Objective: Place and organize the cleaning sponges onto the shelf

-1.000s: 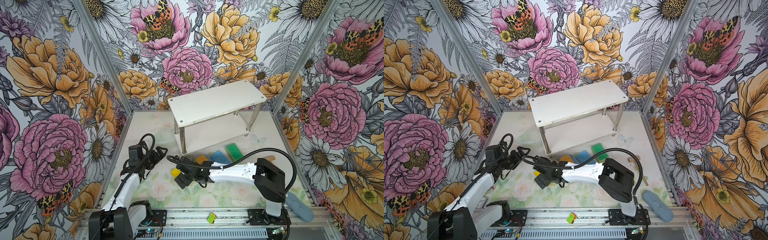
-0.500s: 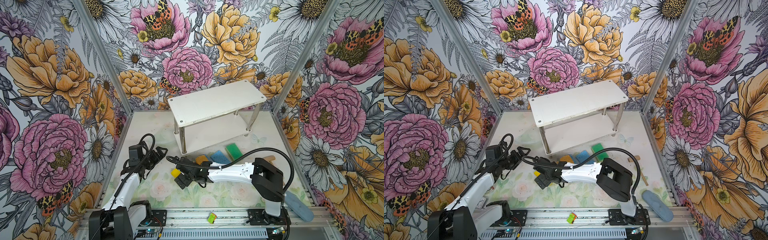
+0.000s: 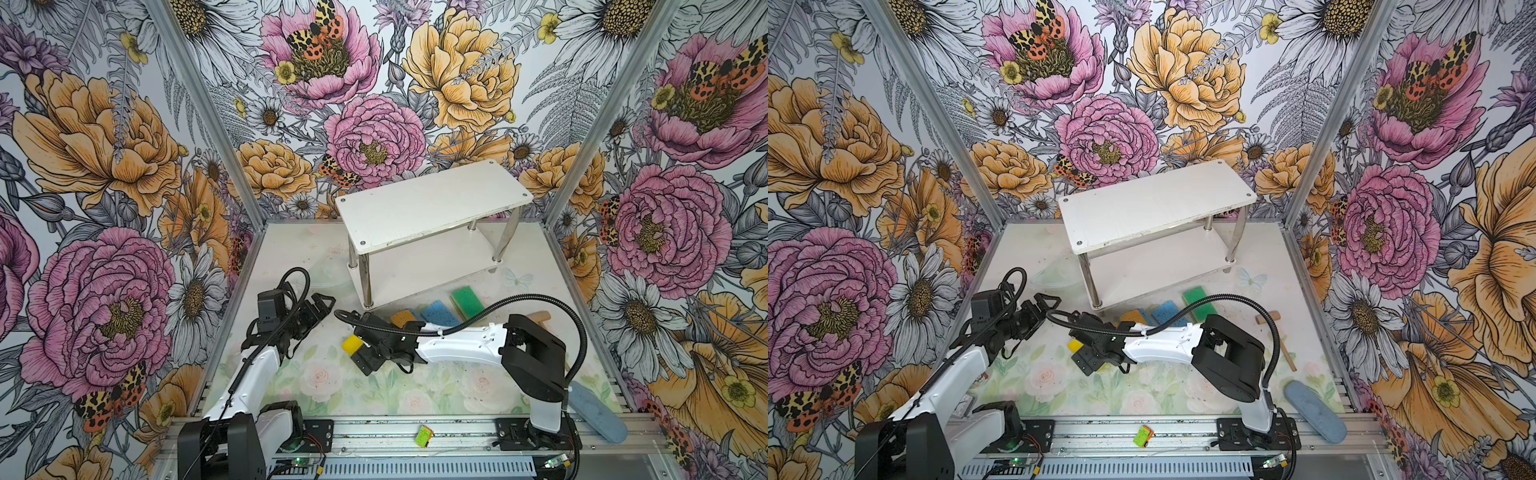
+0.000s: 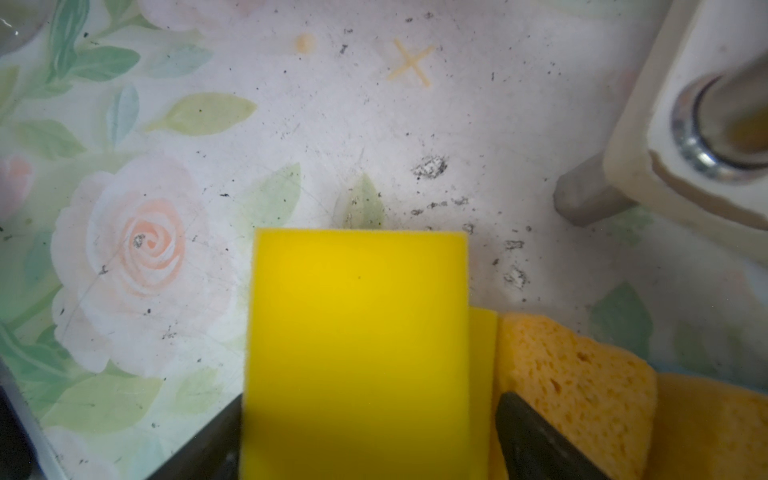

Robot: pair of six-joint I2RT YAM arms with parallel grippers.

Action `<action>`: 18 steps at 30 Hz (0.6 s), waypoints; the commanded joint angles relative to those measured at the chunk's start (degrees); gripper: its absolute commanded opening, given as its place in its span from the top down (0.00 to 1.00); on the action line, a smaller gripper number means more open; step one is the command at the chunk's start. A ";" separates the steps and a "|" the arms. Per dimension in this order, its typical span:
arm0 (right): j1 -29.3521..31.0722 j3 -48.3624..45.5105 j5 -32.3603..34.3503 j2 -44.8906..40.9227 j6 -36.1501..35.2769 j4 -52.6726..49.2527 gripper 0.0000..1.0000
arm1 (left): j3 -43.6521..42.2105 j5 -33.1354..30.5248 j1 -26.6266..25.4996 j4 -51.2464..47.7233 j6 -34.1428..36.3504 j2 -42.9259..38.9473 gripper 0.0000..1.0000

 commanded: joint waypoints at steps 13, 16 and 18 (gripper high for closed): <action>-0.36 -0.55 0.60 1.80 -0.31 1.15 0.15 | 0.08 0.66 0.27 1.44 0.43 0.26 0.01; -0.36 -0.63 0.88 1.62 -0.29 1.15 0.19 | 0.07 0.66 0.34 1.44 0.44 0.36 0.01; -0.36 -0.72 1.09 1.46 -0.30 1.15 0.23 | 0.07 0.70 0.24 1.44 0.44 0.39 0.01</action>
